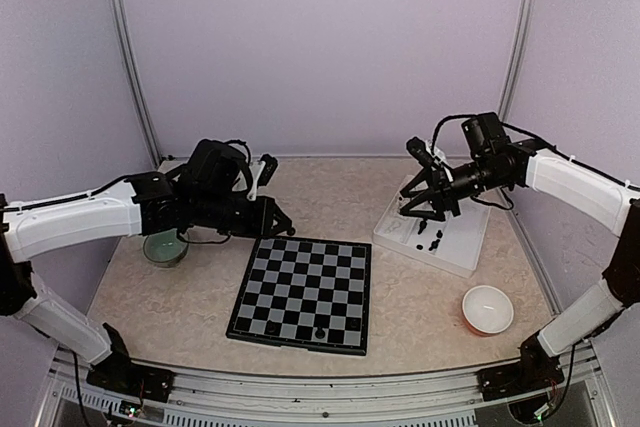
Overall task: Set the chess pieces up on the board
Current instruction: Place the rook at h7.
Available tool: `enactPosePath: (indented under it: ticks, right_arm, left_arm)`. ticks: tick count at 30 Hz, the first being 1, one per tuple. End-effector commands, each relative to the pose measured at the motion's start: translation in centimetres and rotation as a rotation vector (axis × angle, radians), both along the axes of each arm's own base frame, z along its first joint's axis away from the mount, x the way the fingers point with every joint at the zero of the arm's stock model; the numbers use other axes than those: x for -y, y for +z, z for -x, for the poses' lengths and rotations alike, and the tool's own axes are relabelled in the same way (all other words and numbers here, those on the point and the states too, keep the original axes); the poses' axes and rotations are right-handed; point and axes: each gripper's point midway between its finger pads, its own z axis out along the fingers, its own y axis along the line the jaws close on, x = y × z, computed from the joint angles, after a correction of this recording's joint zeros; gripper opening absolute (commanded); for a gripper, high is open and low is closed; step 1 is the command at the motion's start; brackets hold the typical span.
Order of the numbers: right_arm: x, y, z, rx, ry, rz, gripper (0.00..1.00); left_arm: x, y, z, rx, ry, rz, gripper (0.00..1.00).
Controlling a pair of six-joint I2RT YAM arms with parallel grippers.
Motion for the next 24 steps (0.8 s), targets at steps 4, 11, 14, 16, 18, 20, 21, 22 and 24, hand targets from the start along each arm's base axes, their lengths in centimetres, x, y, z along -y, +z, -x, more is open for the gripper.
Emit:
enactPosePath:
  ticks: [4,11,14,16,18,20,21,22,24]
  right_arm:
    - [0.5,-1.6,0.9,0.009,0.016,-0.041,0.59]
    - [0.6,-2.0,1.3,-0.001,0.016,-0.047,0.59]
    - [0.6,-2.2,1.4,-0.007,0.015,-0.045,0.59]
    - [0.6,-2.3,1.3,-0.009,0.014,-0.043,0.59]
    - [0.6,-2.3,1.2,-0.01,0.013,-0.042,0.59]
    - [0.6,-2.4,1.1,-0.014,0.012,-0.039,0.59]
    - [0.6,-2.5,1.1,-0.016,0.011,-0.037,0.59]
    - [0.6,-2.6,1.1,-0.019,0.012,-0.035,0.59]
    - [0.6,-2.8,1.1,-0.024,0.012,-0.032,0.59]
  left_arm:
    - [-7.1,-7.6,6.5,-0.189,0.143,-0.264,0.13]
    - [-11.0,-11.2,9.6,-0.277,0.219,-0.345,0.13]
    - [-12.0,-12.2,10.0,-0.289,0.229,-0.39,0.14]
    - [-11.8,-12.5,10.2,-0.295,0.218,-0.383,0.14]
    - [-11.4,-12.8,10.3,-0.302,0.199,-0.376,0.14]
    - [-10.8,-13.2,10.3,-0.309,0.182,-0.369,0.14]
    - [-10.6,-13.6,10.5,-0.316,0.174,-0.372,0.14]
    - [-10.3,-13.9,10.6,-0.321,0.162,-0.373,0.14]
    - [-9.9,-14.3,11.0,-0.33,0.142,-0.381,0.13]
